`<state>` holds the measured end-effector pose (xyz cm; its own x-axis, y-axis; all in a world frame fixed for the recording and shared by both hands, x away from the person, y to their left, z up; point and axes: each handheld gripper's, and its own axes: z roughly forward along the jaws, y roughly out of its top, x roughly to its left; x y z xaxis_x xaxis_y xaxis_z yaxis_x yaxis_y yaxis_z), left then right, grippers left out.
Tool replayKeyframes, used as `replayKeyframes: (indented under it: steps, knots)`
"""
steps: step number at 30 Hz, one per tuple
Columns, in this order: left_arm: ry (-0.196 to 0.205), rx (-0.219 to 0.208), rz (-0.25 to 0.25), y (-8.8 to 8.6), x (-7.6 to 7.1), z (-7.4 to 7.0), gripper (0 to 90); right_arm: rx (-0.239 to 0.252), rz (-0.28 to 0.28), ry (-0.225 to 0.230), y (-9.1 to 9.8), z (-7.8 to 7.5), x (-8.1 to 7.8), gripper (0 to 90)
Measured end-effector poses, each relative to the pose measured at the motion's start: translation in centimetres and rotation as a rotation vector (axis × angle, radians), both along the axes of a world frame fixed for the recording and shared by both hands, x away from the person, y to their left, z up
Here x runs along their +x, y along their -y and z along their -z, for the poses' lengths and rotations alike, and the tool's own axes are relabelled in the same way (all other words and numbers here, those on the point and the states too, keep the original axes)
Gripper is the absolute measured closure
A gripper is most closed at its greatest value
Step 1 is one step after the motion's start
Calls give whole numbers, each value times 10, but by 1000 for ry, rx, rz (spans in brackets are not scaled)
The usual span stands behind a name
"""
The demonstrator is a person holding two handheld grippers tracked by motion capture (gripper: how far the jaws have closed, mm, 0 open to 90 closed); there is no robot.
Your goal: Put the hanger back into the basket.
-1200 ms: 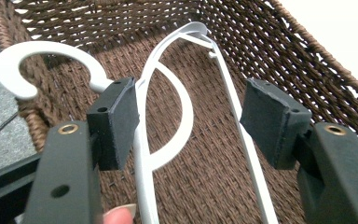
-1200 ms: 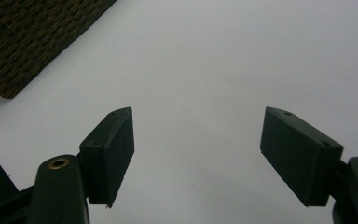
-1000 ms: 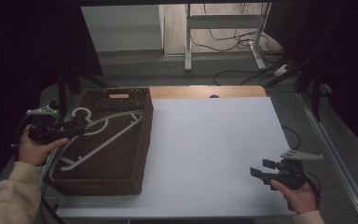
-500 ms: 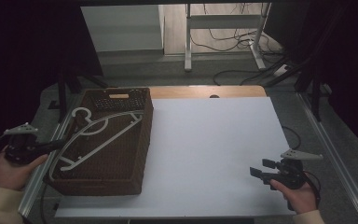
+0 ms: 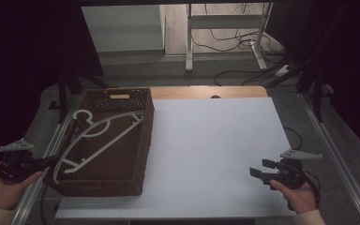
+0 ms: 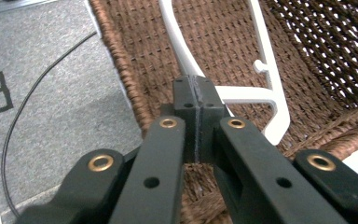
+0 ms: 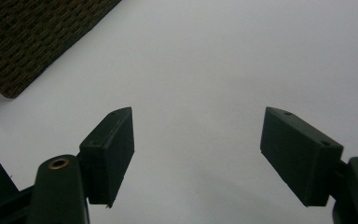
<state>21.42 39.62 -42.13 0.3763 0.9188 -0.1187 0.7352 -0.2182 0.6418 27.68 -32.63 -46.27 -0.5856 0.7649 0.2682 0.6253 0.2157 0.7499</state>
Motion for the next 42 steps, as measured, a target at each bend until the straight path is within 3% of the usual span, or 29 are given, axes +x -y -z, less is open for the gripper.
replayKeyframes:
  steps: [3, 5, 6, 10, 14, 16, 18, 19, 23, 24, 28, 31, 32, 39, 42]
  knots:
    - [13, 12, -15, 0, 0, -4, 896, -1, -2, 0, 0, 0, 0, 253]
    - [22, -11, 10, 0, -2, -9, 897, 0, -1, 1, 0, 0, 0, 253]
    - [29, -34, 53, 2, -6, -12, 897, 1, 0, 1, 0, 0, 0, 253]
    - [18, -38, 101, 9, -11, -12, 897, 2, 1, -1, 1, 0, 0, 253]
    - [2, -7, 115, 16, -7, -9, 897, -1, -4, -2, -1, 0, 0, 254]
    - [-32, 54, 133, 26, 1, -4, 897, -1, -7, 2, -2, 0, 0, 253]
    - [-39, 62, 142, 28, 3, -2, 897, -2, -7, 1, -1, 0, 1, 253]
    - [-45, 79, 137, 29, 5, -1, 897, -2, -7, 1, -1, 0, 1, 253]
    - [-53, 73, 112, 24, 11, 3, 897, 1, -1, 1, 1, 1, 1, 253]
    - [-81, 123, 102, 23, 15, 8, 897, 0, -3, -2, 0, 0, 1, 253]
    - [-115, 132, 97, 22, 21, 20, 897, -1, -3, -1, 0, 0, 1, 254]
    - [-104, 104, 92, 20, 22, 21, 896, -2, -2, -1, 0, 0, 1, 253]
    - [-76, 75, 91, 19, 19, 16, 897, -1, -1, -3, 0, 1, 1, 253]
    - [-5, 17, 93, 22, 12, 3, 896, -2, -5, -1, -1, 1, 2, 253]
    - [40, -26, 100, 32, 10, -2, 895, 1, -7, 3, -1, 0, 1, 253]
